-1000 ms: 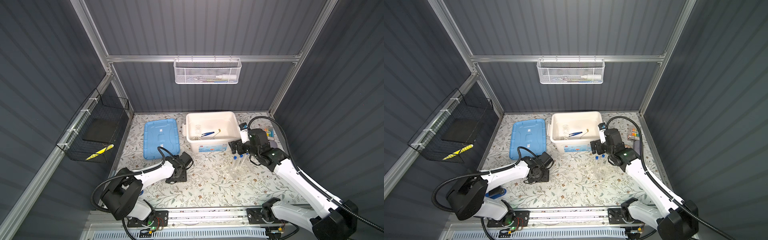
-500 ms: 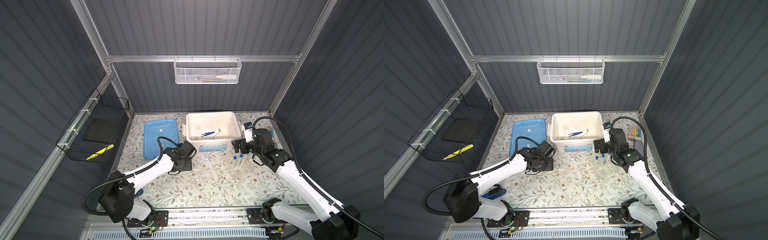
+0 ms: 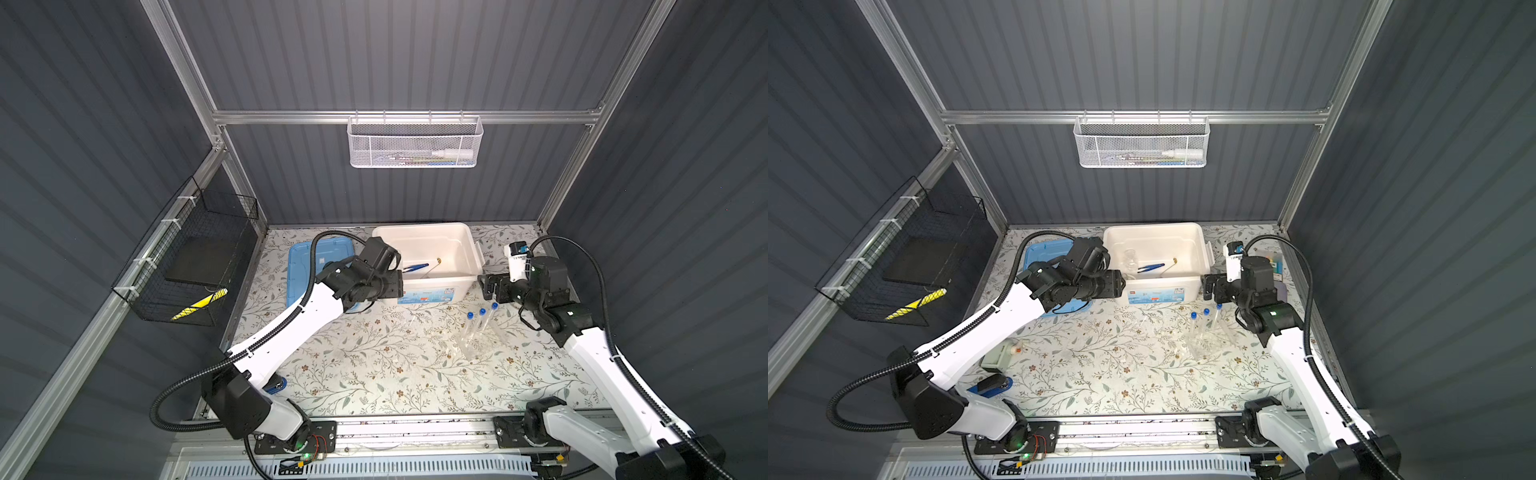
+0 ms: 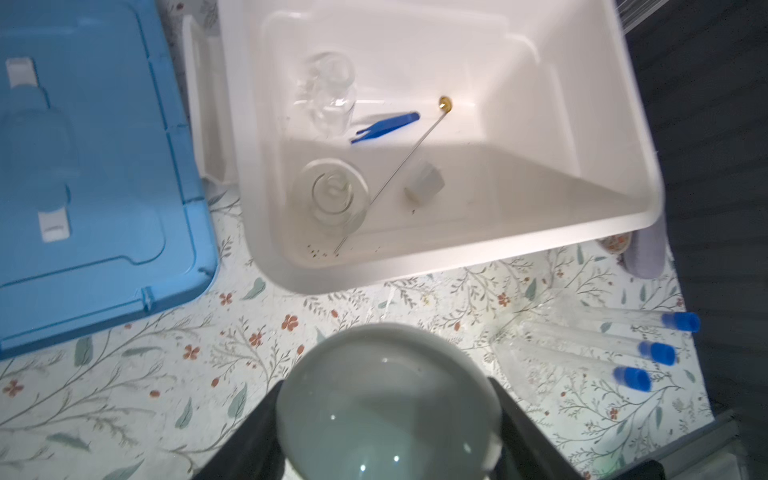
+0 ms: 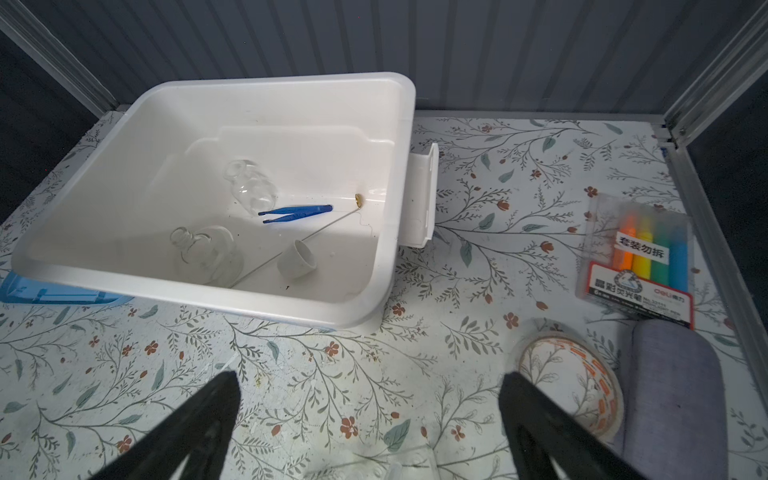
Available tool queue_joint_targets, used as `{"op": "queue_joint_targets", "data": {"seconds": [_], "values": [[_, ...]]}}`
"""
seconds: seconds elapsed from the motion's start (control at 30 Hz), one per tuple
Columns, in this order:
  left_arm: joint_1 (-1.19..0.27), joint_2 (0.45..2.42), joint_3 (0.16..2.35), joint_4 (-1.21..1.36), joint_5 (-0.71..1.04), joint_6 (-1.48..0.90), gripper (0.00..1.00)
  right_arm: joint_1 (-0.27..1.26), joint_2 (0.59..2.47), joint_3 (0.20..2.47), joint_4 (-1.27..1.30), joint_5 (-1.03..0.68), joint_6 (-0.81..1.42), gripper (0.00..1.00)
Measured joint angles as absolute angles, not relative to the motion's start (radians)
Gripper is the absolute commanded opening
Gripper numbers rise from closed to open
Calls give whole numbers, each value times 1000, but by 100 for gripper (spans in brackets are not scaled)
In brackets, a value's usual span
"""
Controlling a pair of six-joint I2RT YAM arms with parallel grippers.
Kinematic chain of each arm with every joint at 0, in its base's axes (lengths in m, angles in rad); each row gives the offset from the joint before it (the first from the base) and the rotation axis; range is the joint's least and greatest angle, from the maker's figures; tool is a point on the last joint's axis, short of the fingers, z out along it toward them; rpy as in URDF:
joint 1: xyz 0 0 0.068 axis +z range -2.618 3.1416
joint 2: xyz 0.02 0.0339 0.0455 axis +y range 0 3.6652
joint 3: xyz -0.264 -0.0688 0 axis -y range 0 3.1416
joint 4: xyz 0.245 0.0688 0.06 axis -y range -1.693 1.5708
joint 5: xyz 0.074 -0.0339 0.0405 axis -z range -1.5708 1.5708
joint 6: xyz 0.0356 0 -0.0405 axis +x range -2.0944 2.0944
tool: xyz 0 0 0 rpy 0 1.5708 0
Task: Organize the chemistry lab equipment
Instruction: 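Carry the white bowl with the left gripper over the white bin, then lower the bowl into the bin and open the left gripper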
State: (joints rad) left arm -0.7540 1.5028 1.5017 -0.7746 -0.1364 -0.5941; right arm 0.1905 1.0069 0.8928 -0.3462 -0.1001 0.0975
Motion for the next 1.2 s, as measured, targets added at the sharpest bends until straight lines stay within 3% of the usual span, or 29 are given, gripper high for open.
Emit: {"op": "queue_joint_targets", "data": {"seconds": [0.73,1.2], "values": [[-751,2255,2268,-717,118,-384,61,79,1097,890,-291,-257,155,99],[-731,2426,2308,-696,244,-386,61,52,1187,890,-231,-363,200,98]]}}
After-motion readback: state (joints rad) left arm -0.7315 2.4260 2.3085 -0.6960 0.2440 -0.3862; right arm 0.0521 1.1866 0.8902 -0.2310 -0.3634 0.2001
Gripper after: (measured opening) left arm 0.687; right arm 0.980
